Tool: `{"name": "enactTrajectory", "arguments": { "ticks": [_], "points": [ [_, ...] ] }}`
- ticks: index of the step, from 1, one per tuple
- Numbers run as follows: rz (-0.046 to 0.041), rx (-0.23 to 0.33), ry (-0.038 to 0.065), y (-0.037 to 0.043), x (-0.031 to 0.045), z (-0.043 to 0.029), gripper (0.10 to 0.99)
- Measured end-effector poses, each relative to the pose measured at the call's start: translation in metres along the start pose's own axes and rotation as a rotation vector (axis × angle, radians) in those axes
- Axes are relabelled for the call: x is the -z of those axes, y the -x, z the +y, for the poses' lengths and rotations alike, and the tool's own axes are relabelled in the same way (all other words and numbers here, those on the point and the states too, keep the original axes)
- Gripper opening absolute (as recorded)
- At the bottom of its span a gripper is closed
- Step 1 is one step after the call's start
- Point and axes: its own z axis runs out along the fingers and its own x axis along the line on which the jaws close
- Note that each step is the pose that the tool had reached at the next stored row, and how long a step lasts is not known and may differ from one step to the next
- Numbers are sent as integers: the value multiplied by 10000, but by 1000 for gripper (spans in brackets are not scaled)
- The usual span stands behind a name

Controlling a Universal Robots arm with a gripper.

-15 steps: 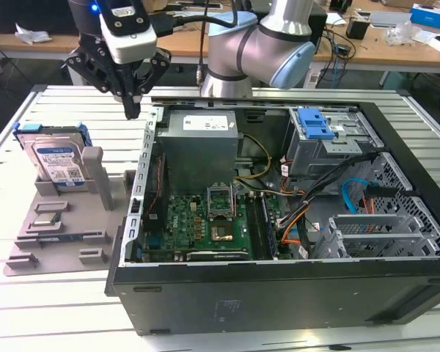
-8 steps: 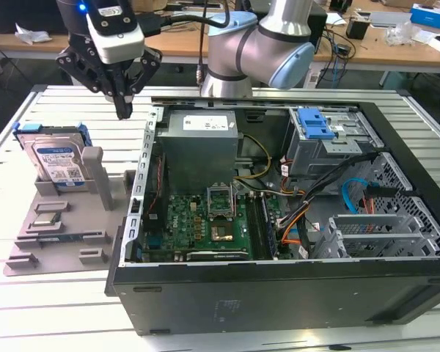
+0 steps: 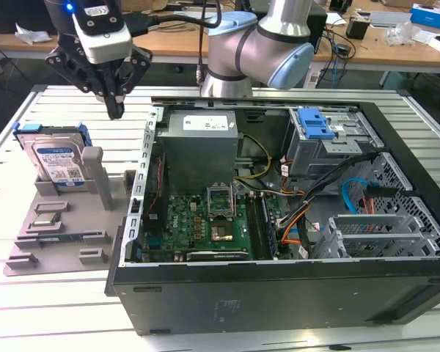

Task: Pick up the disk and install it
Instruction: 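Reach for the disk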

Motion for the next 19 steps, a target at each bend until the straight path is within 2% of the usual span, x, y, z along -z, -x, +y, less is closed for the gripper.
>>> {"name": "enactTrajectory", "arguments": {
  "ticks": [11, 16, 17, 19],
  "points": [
    [0, 1, -1, -164, 5, -12, 106],
    [0, 1, -1, -302, 8, -23, 106],
    [0, 1, -1, -360, 10, -27, 106],
    [-1, 0, -1, -423, 12, -31, 106]
  ]
}}
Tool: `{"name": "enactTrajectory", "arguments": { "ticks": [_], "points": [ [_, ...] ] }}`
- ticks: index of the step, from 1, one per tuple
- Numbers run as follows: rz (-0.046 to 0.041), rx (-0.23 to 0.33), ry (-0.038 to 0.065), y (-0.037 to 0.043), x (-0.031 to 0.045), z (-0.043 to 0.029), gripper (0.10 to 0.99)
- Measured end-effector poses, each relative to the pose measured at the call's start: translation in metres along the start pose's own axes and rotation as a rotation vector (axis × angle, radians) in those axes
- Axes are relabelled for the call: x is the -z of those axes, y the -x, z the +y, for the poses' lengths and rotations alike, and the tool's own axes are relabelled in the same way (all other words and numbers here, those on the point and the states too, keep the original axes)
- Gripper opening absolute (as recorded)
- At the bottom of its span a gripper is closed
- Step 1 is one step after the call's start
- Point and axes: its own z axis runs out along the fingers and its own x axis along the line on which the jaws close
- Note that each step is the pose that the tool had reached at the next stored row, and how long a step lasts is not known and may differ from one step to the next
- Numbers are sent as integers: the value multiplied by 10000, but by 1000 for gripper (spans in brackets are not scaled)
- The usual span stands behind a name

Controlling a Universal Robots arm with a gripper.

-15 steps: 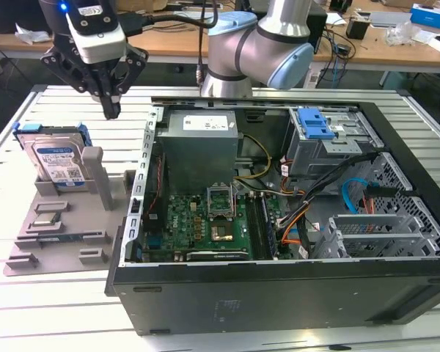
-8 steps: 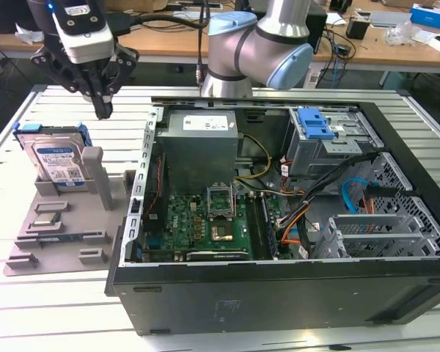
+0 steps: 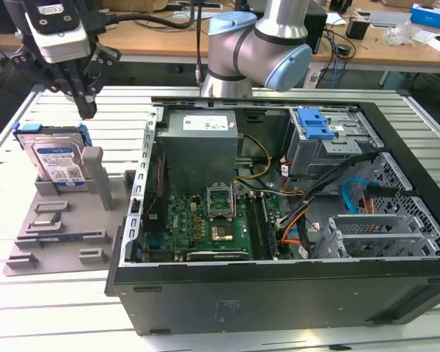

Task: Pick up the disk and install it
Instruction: 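Reach for the disk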

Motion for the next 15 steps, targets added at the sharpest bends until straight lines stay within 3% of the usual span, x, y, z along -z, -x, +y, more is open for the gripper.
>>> {"name": "enactTrajectory", "arguments": {
  "ticks": [4, 15],
  "points": [
    [0, 1, 0, -111, 3, -8, 106],
    [0, 1, 0, -321, 8, -24, 106]
  ]
}}
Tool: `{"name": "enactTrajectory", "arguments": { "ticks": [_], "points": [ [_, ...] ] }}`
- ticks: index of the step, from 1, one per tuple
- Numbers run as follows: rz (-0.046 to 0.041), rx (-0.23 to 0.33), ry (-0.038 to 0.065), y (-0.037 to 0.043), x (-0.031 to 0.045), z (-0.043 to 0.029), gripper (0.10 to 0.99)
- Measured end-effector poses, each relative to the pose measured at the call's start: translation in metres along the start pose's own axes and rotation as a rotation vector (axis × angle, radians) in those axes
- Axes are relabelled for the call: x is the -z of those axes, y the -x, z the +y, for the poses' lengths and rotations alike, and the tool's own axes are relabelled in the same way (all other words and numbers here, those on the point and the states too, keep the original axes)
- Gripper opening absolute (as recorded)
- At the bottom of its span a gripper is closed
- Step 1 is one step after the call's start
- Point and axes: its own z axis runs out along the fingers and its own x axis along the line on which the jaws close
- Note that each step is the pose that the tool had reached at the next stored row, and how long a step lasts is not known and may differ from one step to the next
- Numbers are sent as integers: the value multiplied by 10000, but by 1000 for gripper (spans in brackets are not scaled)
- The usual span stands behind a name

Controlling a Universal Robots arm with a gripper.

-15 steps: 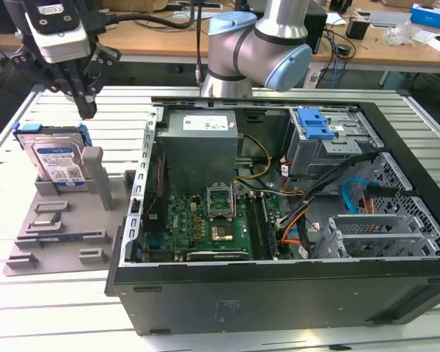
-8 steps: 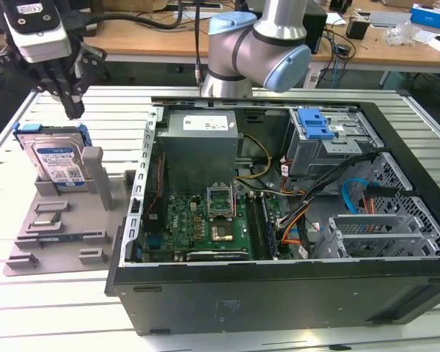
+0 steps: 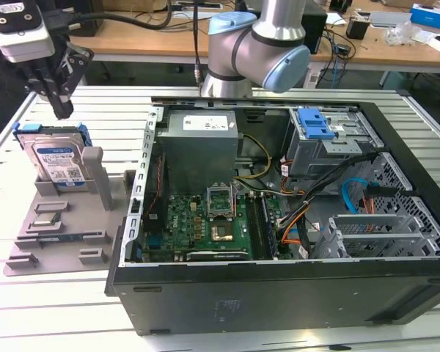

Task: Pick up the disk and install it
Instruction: 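Reach for the disk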

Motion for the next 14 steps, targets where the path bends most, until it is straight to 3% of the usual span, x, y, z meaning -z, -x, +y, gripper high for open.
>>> {"name": "enactTrajectory", "arguments": {
  "ticks": [9, 14],
  "points": [
    [0, -1, 0, -217, 5, -16, 106],
    [1, -1, 0, -393, 10, -29, 106]
  ]
}}
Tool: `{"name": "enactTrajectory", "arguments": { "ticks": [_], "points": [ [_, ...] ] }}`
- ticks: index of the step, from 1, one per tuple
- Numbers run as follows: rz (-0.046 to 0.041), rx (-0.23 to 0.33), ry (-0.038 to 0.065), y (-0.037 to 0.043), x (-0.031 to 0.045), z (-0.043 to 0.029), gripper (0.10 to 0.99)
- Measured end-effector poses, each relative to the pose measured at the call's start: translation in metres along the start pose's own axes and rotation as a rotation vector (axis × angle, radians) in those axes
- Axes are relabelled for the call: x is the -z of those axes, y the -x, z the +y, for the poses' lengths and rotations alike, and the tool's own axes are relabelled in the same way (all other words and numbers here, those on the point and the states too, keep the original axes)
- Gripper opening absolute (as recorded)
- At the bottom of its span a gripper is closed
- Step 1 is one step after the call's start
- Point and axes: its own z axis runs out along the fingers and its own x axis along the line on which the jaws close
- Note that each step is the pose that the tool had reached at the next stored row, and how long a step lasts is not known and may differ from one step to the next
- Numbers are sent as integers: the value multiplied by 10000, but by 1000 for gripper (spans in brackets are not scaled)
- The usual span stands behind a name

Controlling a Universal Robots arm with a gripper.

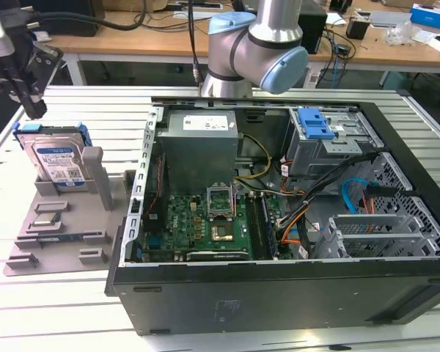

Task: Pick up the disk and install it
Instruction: 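Reach for the disk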

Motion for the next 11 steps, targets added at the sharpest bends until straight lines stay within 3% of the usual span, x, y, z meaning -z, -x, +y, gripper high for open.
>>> {"name": "enactTrajectory", "arguments": {
  "ticks": [11],
  "points": [
    [0, 0, 0, -329, 5, -25, 106]
  ]
}}
